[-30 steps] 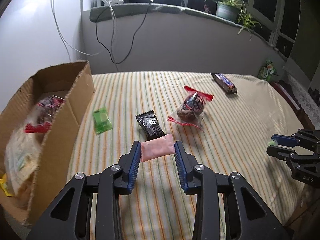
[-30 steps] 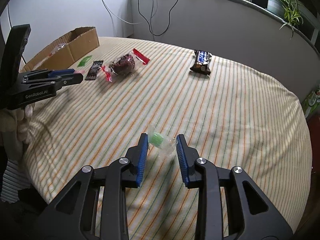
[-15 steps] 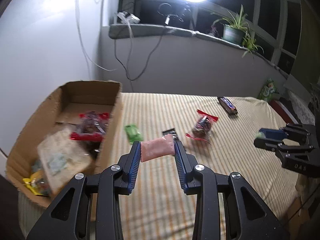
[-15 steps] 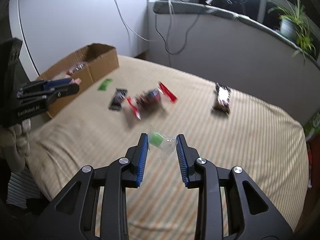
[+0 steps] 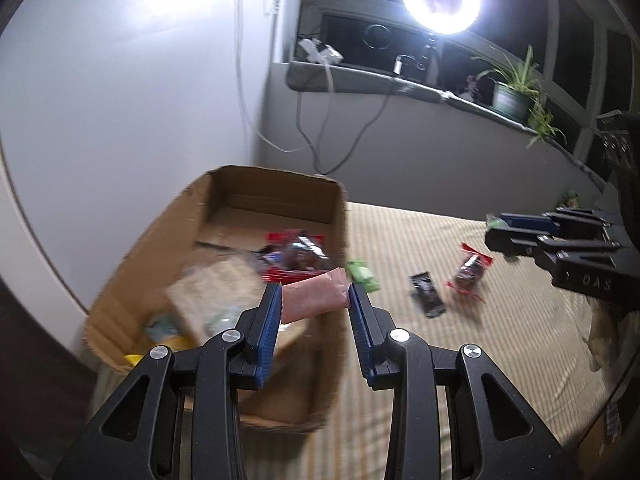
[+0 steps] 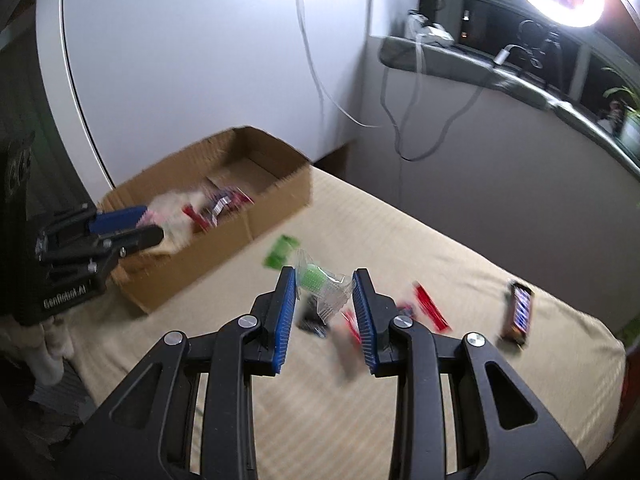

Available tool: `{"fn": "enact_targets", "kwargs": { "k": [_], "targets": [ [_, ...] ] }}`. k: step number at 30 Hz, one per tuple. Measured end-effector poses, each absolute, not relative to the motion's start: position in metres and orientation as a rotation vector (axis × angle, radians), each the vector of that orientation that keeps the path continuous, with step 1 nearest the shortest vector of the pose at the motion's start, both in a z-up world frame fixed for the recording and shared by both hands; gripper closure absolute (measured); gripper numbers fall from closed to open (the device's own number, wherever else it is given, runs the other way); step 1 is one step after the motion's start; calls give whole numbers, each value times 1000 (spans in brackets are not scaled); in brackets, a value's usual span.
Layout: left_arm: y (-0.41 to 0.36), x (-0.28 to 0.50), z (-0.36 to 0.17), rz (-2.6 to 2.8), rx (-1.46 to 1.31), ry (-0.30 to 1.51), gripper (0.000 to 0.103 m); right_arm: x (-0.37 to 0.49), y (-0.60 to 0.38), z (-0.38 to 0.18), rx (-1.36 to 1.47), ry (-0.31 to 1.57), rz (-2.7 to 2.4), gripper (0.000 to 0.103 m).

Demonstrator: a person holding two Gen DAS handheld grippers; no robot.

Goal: Organize snacks
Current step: 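Carry both candies into the box and open both tools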

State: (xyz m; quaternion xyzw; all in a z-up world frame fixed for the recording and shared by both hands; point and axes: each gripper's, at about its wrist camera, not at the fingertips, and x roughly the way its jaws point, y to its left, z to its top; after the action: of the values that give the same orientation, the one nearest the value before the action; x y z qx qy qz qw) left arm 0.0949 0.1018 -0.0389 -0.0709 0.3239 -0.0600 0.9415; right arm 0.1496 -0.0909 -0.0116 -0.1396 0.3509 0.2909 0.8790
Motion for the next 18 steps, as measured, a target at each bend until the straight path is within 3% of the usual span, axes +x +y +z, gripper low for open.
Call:
{"fn": "enact_targets", "kwargs": {
  "k": [18],
  "targets": [
    [150, 98, -50, -44, -168, 670, 70, 199, 28, -25, -319, 780, 748, 73]
  ]
}}
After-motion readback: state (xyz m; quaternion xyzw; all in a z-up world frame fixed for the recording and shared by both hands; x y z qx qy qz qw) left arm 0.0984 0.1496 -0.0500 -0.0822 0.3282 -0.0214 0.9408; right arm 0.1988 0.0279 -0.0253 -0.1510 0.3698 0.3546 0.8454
